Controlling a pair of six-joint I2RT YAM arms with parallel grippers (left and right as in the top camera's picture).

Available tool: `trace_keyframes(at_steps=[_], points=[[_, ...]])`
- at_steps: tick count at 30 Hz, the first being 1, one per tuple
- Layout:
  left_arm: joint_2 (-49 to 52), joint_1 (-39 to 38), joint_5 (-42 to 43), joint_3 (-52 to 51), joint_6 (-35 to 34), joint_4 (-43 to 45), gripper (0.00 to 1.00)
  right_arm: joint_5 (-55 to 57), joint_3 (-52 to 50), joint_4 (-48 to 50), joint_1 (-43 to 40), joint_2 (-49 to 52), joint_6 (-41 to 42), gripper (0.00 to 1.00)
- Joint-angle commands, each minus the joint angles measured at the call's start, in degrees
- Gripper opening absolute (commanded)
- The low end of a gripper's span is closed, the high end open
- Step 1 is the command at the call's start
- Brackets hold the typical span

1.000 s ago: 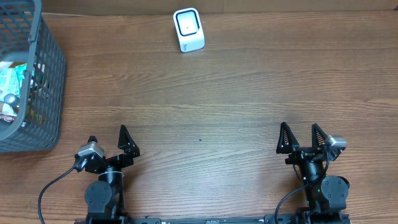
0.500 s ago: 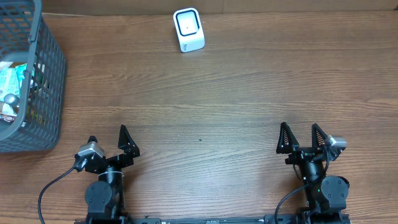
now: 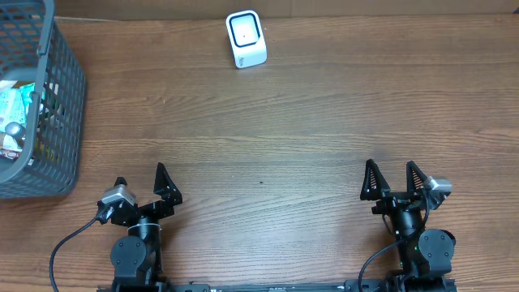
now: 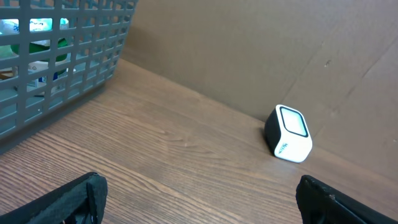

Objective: Scan the item barcode

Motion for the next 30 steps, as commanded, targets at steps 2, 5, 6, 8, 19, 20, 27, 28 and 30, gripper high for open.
trace_keyframes(at_steps=[2,5,6,8,19,20,27,28,30], points=[[-0.61,0.09,0.00,-0.20,1.73,0.04,1.00,-0.13,-0.61,0.11,-0.04,-0.48,0.20,1.00],[-0.61,0.09,0.00,-0.20,1.73,0.04,0.99,-0.13,-0.61,0.09,-0.04,-0.48,0.20,1.00],[-0.61,0.09,0.00,-0.20,1.73,0.04,1.00,-0.13,-0.61,0.11,-0.02,-0.48,0.20,1.00],[-0.61,0.09,0.00,-0.20,1.73,0.04,0.99,-0.13,-0.61,0.09,-0.04,-0.48,0.20,1.00],[-0.61,0.09,0.00,-0.20,1.73,0.04,0.99,-0.20,-0.61,0.11,-0.02,-0.48,0.22,1.00],[-0.61,0.09,0.00,-0.20,1.73,0.04,1.00,-0.24,-0.61,0.11,-0.02,-0.48,0.22,1.00],[-0.61,0.09,0.00,-0.20,1.73,0.04,1.00,-2.60,-0.26,-0.17,-0.04,-0.48,0.22,1.00],[-0.61,0.09,0.00,-0.20,1.73,0.04,1.00,-3.02,0.22,-0.85,-0.04,-0.46,0.22,1.00],[-0.61,0.09,0.00,-0.20,1.73,0.04,0.99,-3.41,2.29,-3.28,-0.04,-0.46,0.24,1.00]])
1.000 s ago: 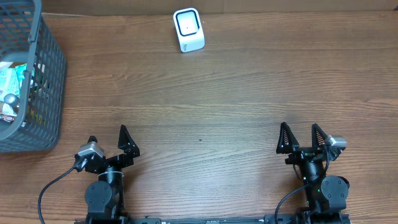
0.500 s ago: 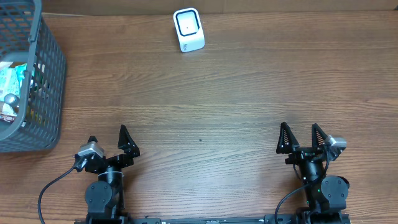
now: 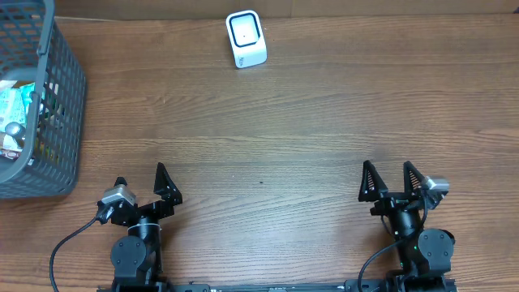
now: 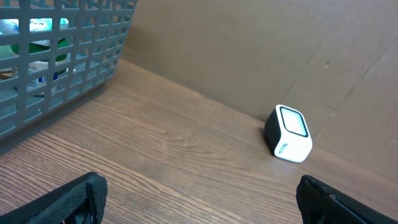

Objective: Scan the item barcode
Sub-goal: 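Raise the right gripper up and forward, pointing down at the table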

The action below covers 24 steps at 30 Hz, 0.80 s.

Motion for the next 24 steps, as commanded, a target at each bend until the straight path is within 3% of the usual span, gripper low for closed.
trace_keyframes(at_steps=[1,8,18,24], points=[[-0.59,0.09,0.00,-0.20,1.73,0.04,1.00,-1.44,3.91,-2.69,-0.04,-0.44,0.24,1.00],[-0.59,0.09,0.00,-0.20,1.73,0.04,0.99,-1.40,22.12,-18.40,-0.04,5.16,0.24,1.00],[-0.59,0.09,0.00,-0.20,1.73,0.04,1.00,1.97,56.08,-41.18,-0.09,31.45,-0.92,1.00],[-0.59,0.09,0.00,-0.20,1.73,0.04,0.99,5.09,67.08,-49.53,-0.09,42.47,-1.90,1.00]])
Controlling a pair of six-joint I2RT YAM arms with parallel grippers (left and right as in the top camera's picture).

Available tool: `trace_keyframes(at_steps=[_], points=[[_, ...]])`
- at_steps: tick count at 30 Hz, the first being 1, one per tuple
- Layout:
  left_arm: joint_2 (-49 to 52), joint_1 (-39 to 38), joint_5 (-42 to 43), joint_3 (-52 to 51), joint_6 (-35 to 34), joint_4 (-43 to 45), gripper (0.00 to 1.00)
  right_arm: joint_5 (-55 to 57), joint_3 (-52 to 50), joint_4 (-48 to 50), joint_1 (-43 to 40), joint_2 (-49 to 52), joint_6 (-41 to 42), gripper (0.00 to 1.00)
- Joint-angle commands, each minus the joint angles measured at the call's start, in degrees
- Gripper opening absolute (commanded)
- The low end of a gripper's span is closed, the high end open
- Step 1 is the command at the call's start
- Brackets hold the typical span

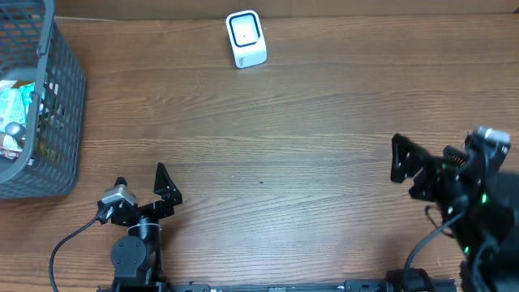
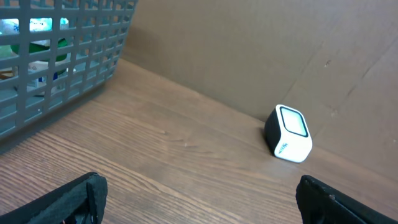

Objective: Scan the item barcode
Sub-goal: 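Raise the right gripper up and forward, pointing down at the table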

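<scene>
The white barcode scanner (image 1: pixel 246 38) stands at the table's far edge, its dark window facing up; the left wrist view shows the scanner (image 2: pixel 289 134) against the cardboard wall. Packaged items (image 1: pixel 14 113) lie in the grey basket (image 1: pixel 61 89) at the left, and they show through the basket's grid (image 2: pixel 37 37) in the wrist view. My left gripper (image 1: pixel 140 174) rests open at the near left with nothing between its fingers (image 2: pixel 78 198). My right gripper (image 1: pixel 412 166) hangs open and empty above the table at the right edge.
A brown cardboard wall (image 2: pixel 249 50) backs the table behind the scanner. The wooden tabletop (image 1: pixel 268 122) stretches between the basket, the scanner and both arms. The basket's rim (image 2: pixel 74 12) stands tall at the left of the wrist view.
My right arm has lifted off its rest at the near right and now sits higher and further right, its gripper pointing left. The left arm, scanner and basket have not moved.
At both earlier moments the two arms rested at the near edge with grippers open, and the scanner and basket stood as now. Only the right arm has since risen and shifted right.
</scene>
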Motion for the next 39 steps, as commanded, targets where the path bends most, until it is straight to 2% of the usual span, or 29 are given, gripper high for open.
trace_keyframes(at_steps=[1,30,39], points=[[-0.61,0.09,0.00,-0.20,1.73,0.07,1.00,3.63,3.98,-1.64,-0.11,4.50,-1.40,1.00],[-0.61,0.09,0.00,-0.20,1.73,0.07,1.00,4.17,4.52,-4.15,-0.11,33.70,-1.38,1.00],[-0.61,0.09,0.00,-0.20,1.73,0.07,1.00,4.22,4.52,-3.30,-0.11,37.73,-1.40,1.00]])
